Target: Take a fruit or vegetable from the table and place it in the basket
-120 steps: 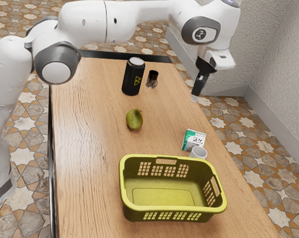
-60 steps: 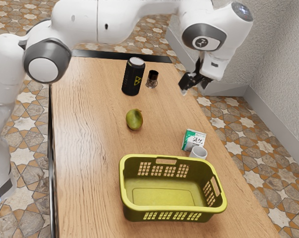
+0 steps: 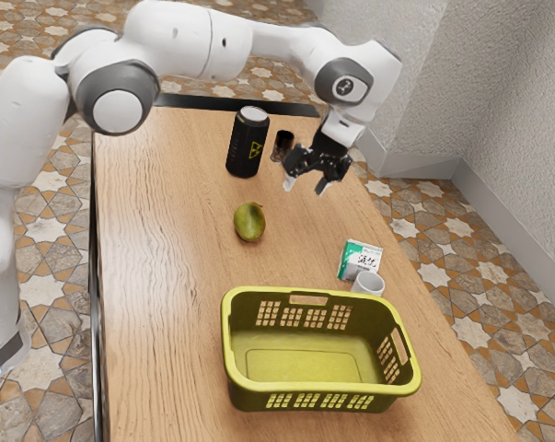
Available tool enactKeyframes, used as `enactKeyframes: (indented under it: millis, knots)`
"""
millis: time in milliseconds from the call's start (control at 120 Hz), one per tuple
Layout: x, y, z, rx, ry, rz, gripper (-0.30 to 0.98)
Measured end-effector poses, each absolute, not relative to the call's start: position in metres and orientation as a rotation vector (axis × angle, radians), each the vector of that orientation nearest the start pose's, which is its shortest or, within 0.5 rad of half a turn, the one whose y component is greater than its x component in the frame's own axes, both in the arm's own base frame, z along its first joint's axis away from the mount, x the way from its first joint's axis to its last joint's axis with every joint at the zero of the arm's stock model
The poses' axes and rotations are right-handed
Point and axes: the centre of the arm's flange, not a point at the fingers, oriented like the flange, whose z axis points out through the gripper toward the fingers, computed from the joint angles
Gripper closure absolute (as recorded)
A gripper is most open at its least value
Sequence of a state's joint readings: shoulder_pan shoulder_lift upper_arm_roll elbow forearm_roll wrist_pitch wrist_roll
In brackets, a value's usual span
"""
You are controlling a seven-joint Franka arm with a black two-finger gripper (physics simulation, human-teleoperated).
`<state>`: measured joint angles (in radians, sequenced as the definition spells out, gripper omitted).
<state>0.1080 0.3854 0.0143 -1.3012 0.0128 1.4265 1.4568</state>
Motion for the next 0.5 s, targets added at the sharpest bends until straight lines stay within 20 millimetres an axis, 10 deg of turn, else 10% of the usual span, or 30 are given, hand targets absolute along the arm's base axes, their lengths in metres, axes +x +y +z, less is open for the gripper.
enactKeyframes:
  millis: [125, 358, 500]
  knots:
    - [0.635, 0.089, 0.467, -2.574, 2.097, 0.293, 0.02]
    - [0.574, 0.120, 0.476, -2.494, 2.044, 0.092, 0.03]
    - [0.584, 0.037, 0.493, -2.233, 2.225, 0.026, 0.04]
